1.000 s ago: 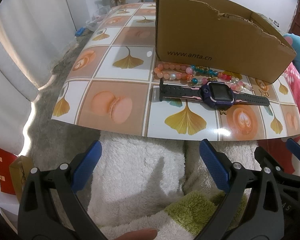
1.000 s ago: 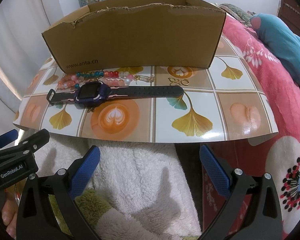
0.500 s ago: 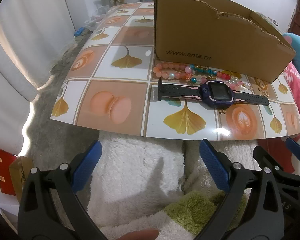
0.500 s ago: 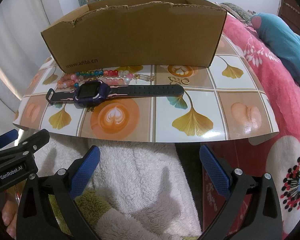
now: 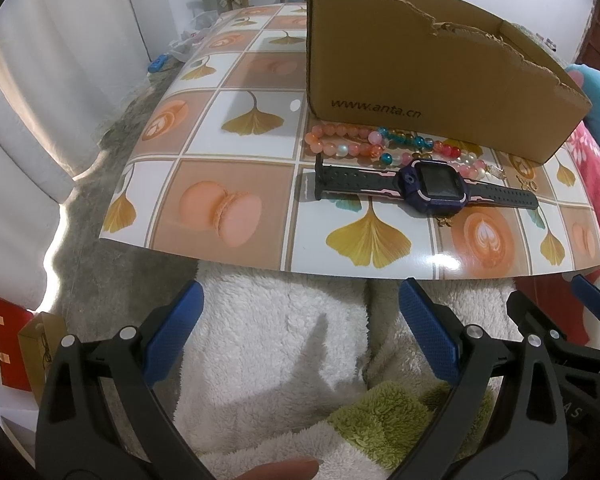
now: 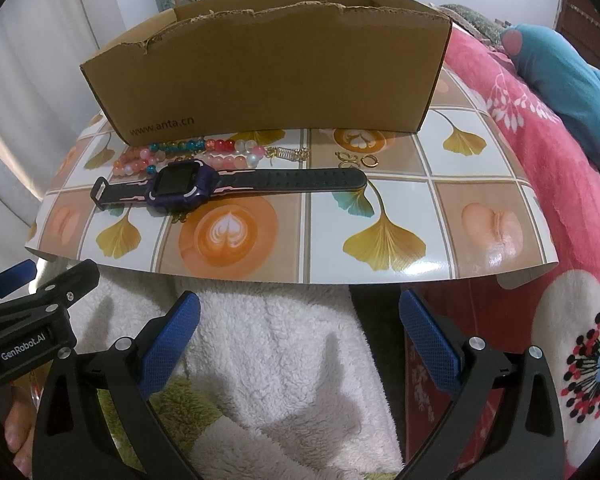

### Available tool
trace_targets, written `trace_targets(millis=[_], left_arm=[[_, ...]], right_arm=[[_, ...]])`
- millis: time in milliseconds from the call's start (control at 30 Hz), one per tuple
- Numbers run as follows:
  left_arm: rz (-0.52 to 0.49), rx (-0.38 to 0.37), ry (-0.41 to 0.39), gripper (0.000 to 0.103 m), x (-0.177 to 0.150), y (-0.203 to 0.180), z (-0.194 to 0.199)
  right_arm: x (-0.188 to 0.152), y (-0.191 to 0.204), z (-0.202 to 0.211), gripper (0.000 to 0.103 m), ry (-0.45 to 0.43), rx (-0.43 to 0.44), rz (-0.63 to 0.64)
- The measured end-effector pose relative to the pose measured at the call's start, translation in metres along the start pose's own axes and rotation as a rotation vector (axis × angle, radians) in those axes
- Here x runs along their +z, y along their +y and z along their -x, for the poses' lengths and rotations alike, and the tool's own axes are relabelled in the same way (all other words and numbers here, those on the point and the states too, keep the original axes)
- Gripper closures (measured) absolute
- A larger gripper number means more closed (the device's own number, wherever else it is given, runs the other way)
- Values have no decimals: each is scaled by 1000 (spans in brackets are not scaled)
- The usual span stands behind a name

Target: Organize jewelry

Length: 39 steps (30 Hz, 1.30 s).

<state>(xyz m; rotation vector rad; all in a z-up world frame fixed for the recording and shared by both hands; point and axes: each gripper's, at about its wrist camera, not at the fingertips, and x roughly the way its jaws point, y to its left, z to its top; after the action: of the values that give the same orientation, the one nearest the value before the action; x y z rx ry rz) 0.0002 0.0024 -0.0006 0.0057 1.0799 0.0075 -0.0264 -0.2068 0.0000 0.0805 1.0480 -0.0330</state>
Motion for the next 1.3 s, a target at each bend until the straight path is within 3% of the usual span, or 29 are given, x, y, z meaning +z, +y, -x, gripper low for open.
trace_targets(millis=[1300], left_arm=[[-17, -27, 1, 9, -1, -4, 0]], right_arm=[[1, -6, 2, 6, -15, -25, -18]])
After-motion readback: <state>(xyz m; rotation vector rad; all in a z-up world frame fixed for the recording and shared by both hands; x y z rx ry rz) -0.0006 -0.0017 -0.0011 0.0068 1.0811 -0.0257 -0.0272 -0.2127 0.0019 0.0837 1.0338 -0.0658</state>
